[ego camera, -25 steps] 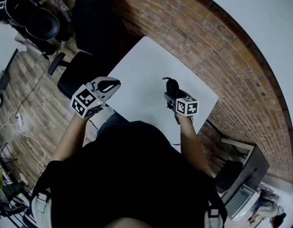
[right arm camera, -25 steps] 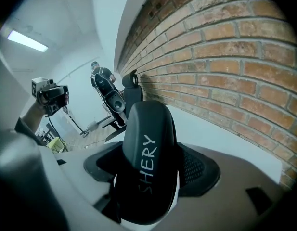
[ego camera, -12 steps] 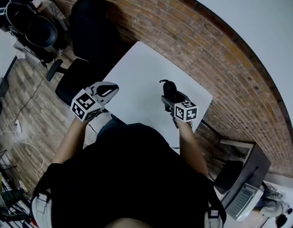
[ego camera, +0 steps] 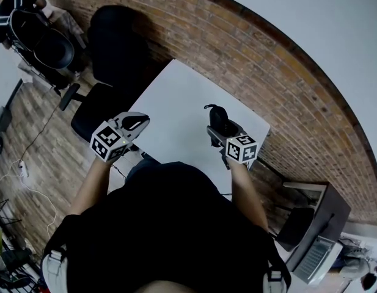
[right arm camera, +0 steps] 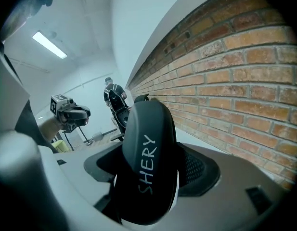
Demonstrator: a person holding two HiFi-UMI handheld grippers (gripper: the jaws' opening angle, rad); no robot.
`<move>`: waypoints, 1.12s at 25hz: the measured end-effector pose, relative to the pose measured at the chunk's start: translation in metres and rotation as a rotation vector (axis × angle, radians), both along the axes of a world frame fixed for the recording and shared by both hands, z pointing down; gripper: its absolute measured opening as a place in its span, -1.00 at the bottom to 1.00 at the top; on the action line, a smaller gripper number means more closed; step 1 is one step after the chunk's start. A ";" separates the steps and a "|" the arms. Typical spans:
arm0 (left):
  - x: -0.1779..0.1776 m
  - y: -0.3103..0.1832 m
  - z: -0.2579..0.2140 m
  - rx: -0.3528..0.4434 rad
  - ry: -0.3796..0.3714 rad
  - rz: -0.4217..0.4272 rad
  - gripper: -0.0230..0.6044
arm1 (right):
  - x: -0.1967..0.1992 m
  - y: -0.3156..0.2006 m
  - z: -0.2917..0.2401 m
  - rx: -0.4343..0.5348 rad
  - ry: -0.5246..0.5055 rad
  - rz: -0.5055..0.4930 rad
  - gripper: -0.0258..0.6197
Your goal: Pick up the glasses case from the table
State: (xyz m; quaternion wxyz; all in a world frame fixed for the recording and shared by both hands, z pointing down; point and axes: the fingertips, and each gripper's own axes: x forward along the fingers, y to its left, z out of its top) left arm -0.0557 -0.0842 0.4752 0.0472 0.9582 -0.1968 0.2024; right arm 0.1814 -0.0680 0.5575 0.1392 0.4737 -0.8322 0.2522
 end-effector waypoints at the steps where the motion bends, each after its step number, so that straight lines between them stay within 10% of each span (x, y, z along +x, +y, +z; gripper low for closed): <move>1: 0.000 0.001 -0.001 0.000 -0.001 -0.001 -0.84 | 0.000 0.002 -0.005 0.009 -0.005 0.000 0.13; 28: 0.018 0.026 -0.009 0.025 -0.003 0.020 -0.84 | 0.030 0.047 -0.062 0.127 -0.024 0.026 0.13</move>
